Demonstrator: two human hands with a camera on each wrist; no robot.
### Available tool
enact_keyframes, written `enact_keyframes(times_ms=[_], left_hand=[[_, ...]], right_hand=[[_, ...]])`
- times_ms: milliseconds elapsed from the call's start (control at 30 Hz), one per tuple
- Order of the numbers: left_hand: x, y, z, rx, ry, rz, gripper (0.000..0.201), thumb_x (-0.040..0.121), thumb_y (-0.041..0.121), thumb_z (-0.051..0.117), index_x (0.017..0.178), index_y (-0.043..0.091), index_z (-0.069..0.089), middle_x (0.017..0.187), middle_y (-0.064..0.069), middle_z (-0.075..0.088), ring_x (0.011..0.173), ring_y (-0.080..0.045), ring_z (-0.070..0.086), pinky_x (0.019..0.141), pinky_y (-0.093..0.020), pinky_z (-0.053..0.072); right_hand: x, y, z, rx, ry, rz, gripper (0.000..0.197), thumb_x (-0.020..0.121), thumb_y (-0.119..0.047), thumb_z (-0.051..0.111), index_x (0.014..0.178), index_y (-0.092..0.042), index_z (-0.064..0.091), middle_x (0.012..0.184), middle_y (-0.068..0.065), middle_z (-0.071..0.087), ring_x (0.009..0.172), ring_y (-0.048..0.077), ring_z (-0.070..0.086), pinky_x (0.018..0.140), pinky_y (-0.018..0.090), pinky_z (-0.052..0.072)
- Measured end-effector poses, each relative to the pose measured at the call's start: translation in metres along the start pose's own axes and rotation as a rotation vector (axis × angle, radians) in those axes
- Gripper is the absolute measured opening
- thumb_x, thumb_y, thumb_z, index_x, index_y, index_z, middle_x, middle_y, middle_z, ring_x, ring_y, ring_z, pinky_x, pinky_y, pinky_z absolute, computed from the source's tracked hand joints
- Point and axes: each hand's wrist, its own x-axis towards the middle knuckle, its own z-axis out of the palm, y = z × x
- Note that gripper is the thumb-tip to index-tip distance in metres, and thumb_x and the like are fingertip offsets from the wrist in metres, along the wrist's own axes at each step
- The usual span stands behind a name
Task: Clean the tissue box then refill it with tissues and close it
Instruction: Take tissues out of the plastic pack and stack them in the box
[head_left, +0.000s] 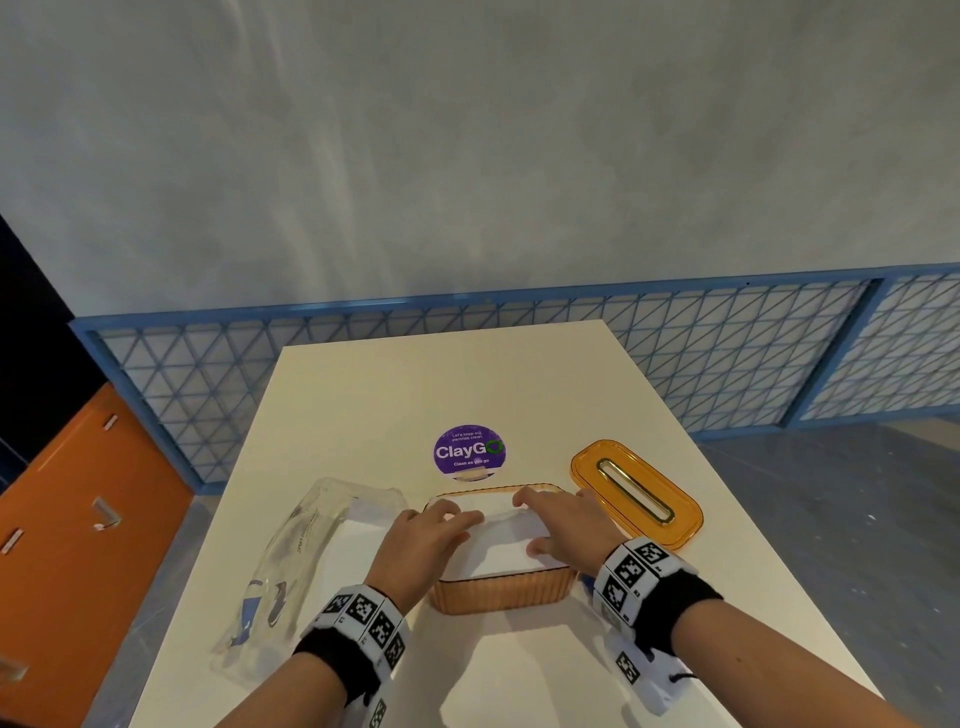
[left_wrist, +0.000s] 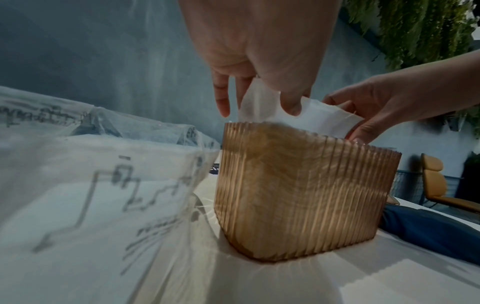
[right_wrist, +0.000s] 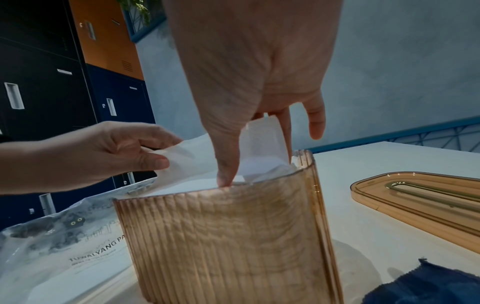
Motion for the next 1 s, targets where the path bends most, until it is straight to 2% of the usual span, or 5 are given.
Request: enact_keyframes(times_ms=[333,700,833,933,1000], left_hand=[[0.005,0.008,0.000,-0.021,-0.014,-0.028,0.064,0.066,0.019,0.084,0.118,0.035,0.050,0.110,-0.004,0.070,0.083,-0.019,0.071,0.062,-0.029,0.057],[0.019,0.007,0.005,0.144,0.091,-0.150,0.027,0.059,0.018,0.086,0.071,0.021,0.062,0.117,-0.008,0.066,0.110,-0.026,0.047,0.077,-0.048,0.052],[0.022,0.014,0.002,0.178,0.069,-0.057,0.027,0.055,0.024,0.087,0.068,0.023,0.064,0.110,-0.003,0.069,0.100,-0.022,0.048,0.068,-0.041,0.051],[0.019,0.011,0.001,0.143,-0.048,0.020,0.031,0.056,0.028,0.088,0.075,0.024,0.064,0.097,0.005,0.068,0.085,-0.015,0.063,0.066,-0.028,0.052],[0.017,0.007,-0.003,0.047,-0.194,0.008,0.027,0.076,0.029,0.075,0.097,0.018,0.061,0.111,0.003,0.060,0.100,-0.018,0.059,0.080,-0.029,0.045]], right_hand=[[0.002,0.001,0.000,0.003,0.011,0.002,0.053,0.089,-0.034,0.060,0.135,-0.026,0.036,0.138,0.001,0.052,0.127,0.024,0.047,0.103,0.044,0.031],[0.006,0.002,0.005,-0.022,0.093,-0.012,0.059,0.088,-0.034,0.061,0.139,-0.029,0.031,0.145,0.001,0.040,0.131,0.025,0.041,0.106,0.048,0.031],[0.004,-0.004,0.011,-0.211,0.244,-0.127,0.064,0.070,-0.025,0.080,0.126,-0.030,0.048,0.138,0.008,0.048,0.126,0.032,0.046,0.095,0.053,0.042],[0.003,-0.003,0.013,-0.248,0.224,-0.176,0.046,0.084,-0.022,0.067,0.126,-0.022,0.049,0.131,0.006,0.050,0.121,0.028,0.045,0.097,0.047,0.036],[0.004,0.000,0.013,-0.223,0.177,-0.161,0.042,0.090,-0.024,0.059,0.129,-0.020,0.045,0.131,0.005,0.049,0.122,0.026,0.043,0.099,0.043,0.033]])
